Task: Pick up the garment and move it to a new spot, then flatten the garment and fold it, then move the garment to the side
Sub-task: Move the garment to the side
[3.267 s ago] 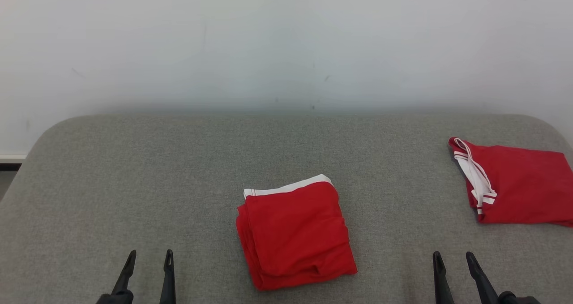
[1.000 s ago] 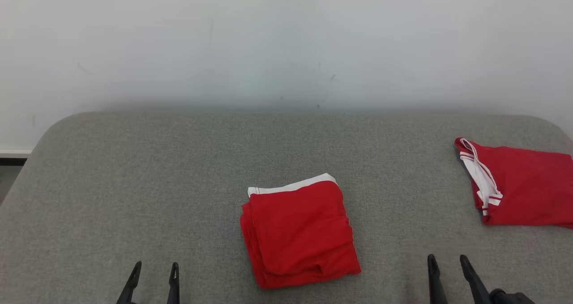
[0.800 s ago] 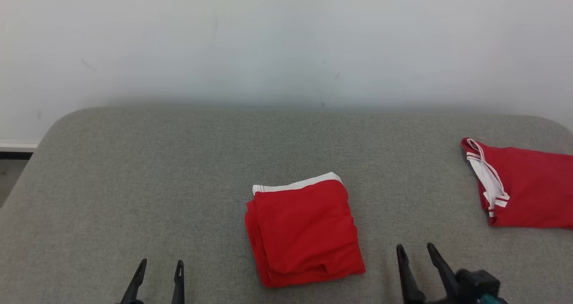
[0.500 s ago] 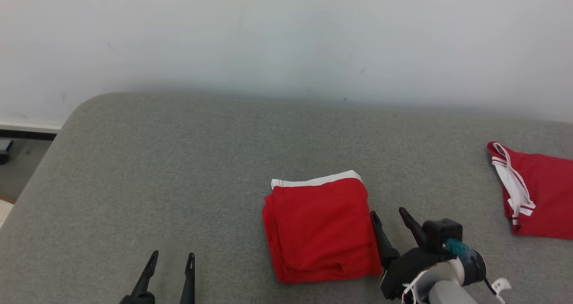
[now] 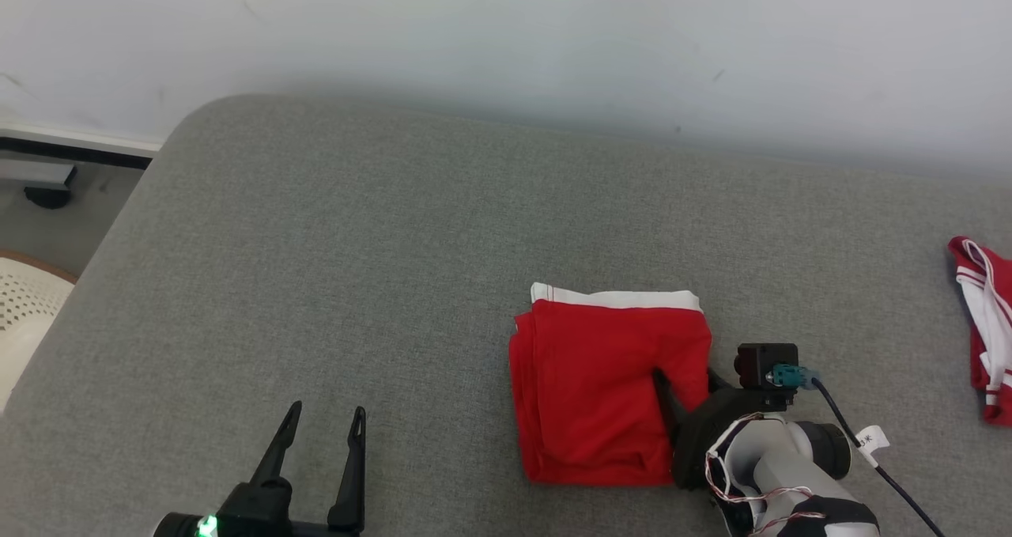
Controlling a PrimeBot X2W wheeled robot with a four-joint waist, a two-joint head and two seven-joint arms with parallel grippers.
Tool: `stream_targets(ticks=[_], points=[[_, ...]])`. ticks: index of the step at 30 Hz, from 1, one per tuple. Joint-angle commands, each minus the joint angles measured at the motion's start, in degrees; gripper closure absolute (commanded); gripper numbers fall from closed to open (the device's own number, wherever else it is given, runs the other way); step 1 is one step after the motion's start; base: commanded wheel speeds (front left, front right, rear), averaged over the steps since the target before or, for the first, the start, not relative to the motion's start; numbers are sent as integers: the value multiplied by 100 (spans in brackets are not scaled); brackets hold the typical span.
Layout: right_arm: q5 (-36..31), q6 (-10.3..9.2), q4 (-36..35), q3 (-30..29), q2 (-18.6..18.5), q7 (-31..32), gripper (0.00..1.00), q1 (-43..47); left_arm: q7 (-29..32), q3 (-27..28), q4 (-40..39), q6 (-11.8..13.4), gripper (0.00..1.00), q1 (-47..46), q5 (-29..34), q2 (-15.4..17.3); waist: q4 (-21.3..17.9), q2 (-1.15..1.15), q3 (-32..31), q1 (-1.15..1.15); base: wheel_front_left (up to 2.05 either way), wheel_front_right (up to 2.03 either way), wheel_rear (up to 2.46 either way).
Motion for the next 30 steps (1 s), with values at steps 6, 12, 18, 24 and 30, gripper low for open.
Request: stream_targets(ticks=[6, 12, 18, 24, 30], points=[[821, -1, 70, 575, 35, 357, 70, 197, -11, -9, 41, 18, 0, -99, -108, -27, 31, -1, 18, -1, 0, 0, 0], [1195, -2, -17, 968, 20, 234, 100, 177, -11, -7, 67, 10, 0, -92, -114, -26, -16, -1, -43, -1, 0, 0, 0], [551, -2, 134, 1689, -68, -472, 100, -270, -11, 203, -6, 40, 0, 178, -181, -26, -434, -1, -206, -1, 0, 0, 0], [360, -4, 94, 2206, -516, -582, 100, -648, -11, 362, -91, 19, 0, 268, -236, -23, -1011, -1, -237, -1, 0, 0, 0], [421, -4, -111, 2689, -1123, -477, 100, -1112, -11, 352, -154, -17, 0, 153, -186, -25, -1456, -1, -25, -1, 0, 0, 0]])
